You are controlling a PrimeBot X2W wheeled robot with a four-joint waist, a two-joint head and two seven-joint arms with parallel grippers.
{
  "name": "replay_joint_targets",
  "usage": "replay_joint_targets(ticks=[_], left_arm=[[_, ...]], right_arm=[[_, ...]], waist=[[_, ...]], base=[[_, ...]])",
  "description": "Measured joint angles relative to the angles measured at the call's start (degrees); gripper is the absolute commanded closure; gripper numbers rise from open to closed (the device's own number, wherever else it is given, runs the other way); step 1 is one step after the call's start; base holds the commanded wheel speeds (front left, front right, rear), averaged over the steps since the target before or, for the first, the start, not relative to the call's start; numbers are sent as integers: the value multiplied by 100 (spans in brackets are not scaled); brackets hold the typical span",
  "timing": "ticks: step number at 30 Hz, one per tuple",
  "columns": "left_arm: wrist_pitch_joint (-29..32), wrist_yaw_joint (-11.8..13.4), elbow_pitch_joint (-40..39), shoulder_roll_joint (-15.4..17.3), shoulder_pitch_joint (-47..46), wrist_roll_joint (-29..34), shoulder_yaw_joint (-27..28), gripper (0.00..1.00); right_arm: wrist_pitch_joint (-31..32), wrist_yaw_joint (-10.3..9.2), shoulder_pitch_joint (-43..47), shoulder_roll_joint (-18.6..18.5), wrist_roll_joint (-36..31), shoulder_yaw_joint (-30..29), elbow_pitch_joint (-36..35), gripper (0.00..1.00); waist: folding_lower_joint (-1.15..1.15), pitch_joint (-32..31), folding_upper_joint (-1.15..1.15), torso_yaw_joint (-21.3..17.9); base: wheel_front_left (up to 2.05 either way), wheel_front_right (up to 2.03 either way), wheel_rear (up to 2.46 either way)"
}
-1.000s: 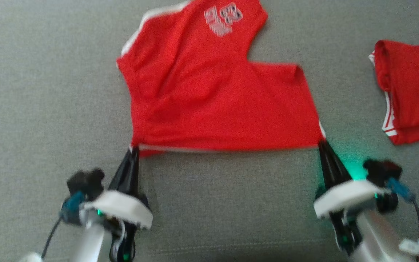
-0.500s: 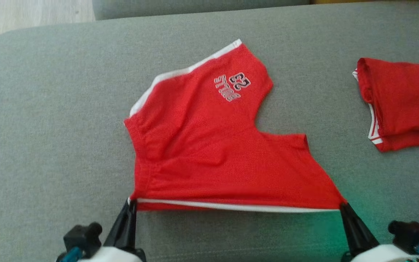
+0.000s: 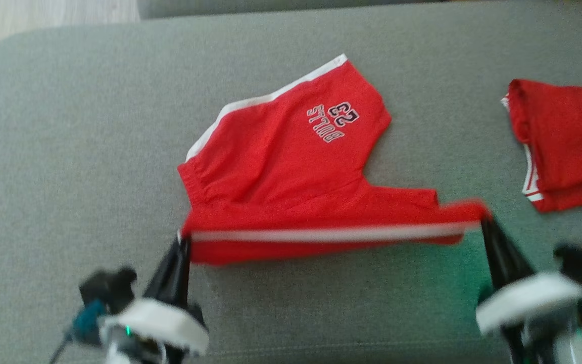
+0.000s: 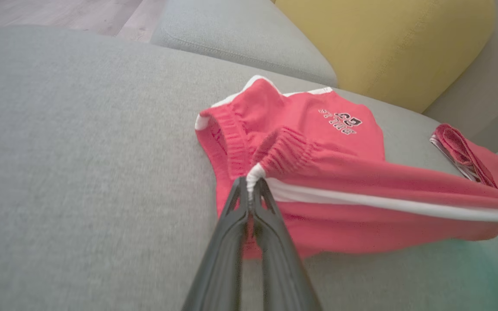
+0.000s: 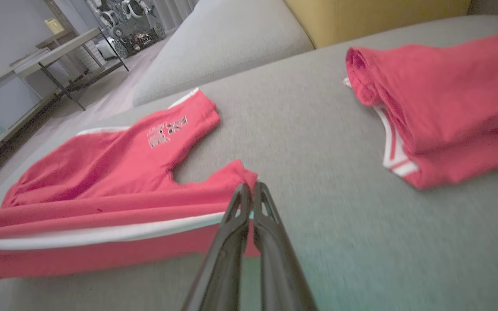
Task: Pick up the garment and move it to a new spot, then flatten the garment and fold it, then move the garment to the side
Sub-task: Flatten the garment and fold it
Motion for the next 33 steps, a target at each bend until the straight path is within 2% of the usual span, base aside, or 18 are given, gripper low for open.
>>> replay_joint_targets(ticks=[4, 7, 11, 12, 15, 21, 29, 30, 31, 32, 33], left_arm=[[109, -132, 131, 2, -694, -121, 44, 100], [118, -209, 289, -3, -1180, -248, 79, 100], [197, -304, 515, -43, -1763, -388, 74, 100], [235, -386, 661, -85, -2051, -500, 63, 100], [234, -456, 898, -124, -2458, -605, 15, 100], [94, -506, 1407, -164, -3011, -744, -13, 100], [-93, -531, 2186, -235, -3480, -921, -80, 100], [-97, -532, 2273, -237, -3521, -944, -100, 62], [-134, -546, 2341, -242, -3553, -962, -130, 24], [-165, -546, 2406, -245, -3587, -960, -172, 0], [-211, -546, 2449, -250, -3626, -960, -198, 0]], right_arm=[[36, 0, -1075, -36, -41, 32, 292, 100], [60, 0, -1925, -209, 15, 204, 700, 100], [68, 0, -3051, -464, 163, 538, 1419, 100], [40, 0, -3567, -570, 230, 699, 1800, 100], [-100, 0, -4256, -689, 349, 935, 2338, 100], [-444, 0, -5322, -876, 616, 1350, 3443, 100], [-942, 0, -6126, -978, 1068, 1944, 4669, 100], [-1005, 0, -6188, -976, 1141, 2024, 4779, 100], [-1110, 0, -6228, -976, 1220, 2080, 4870, 58], [-1194, 0, -6261, -978, 1280, 2159, 4962, 0], [-1265, 0, -6292, -979, 1323, 2235, 5041, 0]], waist=[[0, 236, 0, 56], [0, 451, 0, 114], [0, 757, 0, 226], [0, 901, 0, 304], [0, 1090, 0, 443], [0, 1350, 0, 738], [0, 1574, 0, 945], [0, 1597, 0, 950], [0, 1614, 0, 955], [0, 1631, 0, 957], [0, 1651, 0, 954]], base=[[0, 0, 0], [0, 0, 0], [0, 0, 0], [0, 0, 0], [0, 0, 0], [0, 0, 0], [0, 0, 0], [0, 0, 0], [0, 0, 0], [0, 0, 0], [0, 0, 0]])
